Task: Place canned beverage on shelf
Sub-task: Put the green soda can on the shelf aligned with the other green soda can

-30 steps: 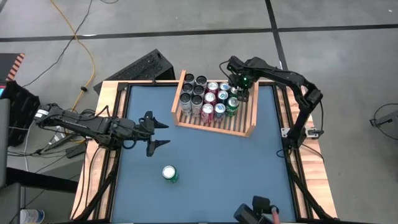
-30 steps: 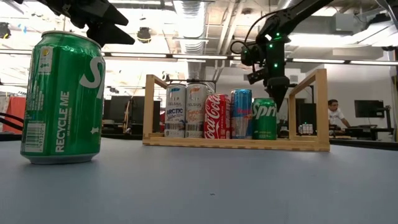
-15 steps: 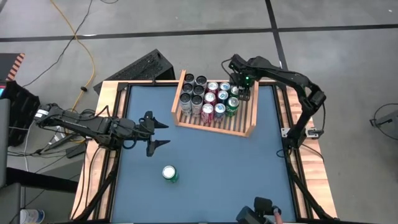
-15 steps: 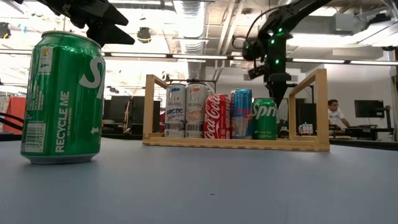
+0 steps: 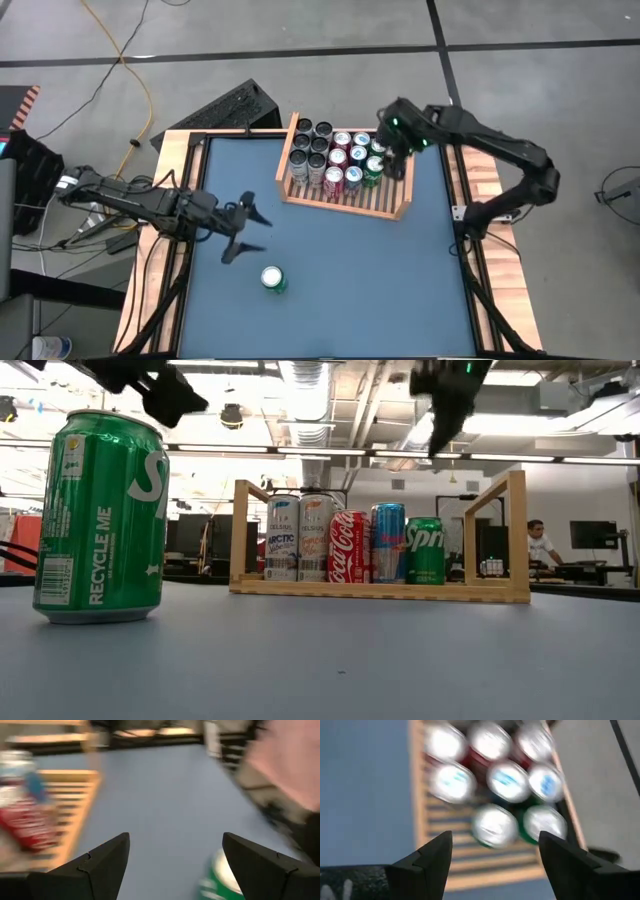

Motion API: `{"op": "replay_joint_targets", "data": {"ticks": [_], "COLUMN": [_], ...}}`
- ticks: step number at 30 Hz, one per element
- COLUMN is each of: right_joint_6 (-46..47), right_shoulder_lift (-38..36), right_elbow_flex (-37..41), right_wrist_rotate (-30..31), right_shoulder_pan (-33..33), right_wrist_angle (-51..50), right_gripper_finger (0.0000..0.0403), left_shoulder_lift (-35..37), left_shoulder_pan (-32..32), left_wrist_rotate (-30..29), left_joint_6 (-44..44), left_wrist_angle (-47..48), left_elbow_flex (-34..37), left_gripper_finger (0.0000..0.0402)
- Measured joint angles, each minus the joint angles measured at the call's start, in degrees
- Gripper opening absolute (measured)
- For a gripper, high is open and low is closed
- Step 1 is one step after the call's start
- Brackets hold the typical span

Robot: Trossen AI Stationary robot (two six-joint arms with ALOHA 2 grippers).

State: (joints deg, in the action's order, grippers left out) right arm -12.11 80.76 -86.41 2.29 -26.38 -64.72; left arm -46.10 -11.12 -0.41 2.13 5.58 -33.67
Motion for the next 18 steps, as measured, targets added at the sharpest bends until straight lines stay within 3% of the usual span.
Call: {"op": "replay_joint_targets", "data": {"ticks": [2,5,9,15,18], "right_joint_6": [2.5,4.1,7.4,10.6,10.6], "right_shoulder_lift": [-1.4,-2.5,-2.0,1.1,3.2], "right_elbow_flex": [0.0,0.0,0.0,0.0,0.0], "right_wrist_rotate": [0.2,1.9,6.6,7.1,7.1], "right_shoulder_pan": [4.6,10.6,16.3,21.1,22.4], "right_wrist_angle": [1.3,2.2,3.2,3.4,3.1], "right_gripper_finger": [0.0281,0.0281,0.0281,0.0281,0.0281], "left_shoulder_lift": [-0.1,-0.9,-2.9,-8.8,-12.2], "left_shoulder_pan": [-1.2,-4.1,-8.9,-14.8,-16.3], "left_wrist_rotate": [4.5,5.2,2.6,-6.6,-7.9], "left_joint_6": [0.9,2.5,2.6,3.6,3.7], "left_wrist_angle": [0.9,1.5,1.2,1.4,1.3], "left_elbow_flex": [0.0,-0.2,-2.1,-3.1,-3.9], "left_gripper_finger": [0.0306,0.0306,0.0306,0.0307,0.0307]}}
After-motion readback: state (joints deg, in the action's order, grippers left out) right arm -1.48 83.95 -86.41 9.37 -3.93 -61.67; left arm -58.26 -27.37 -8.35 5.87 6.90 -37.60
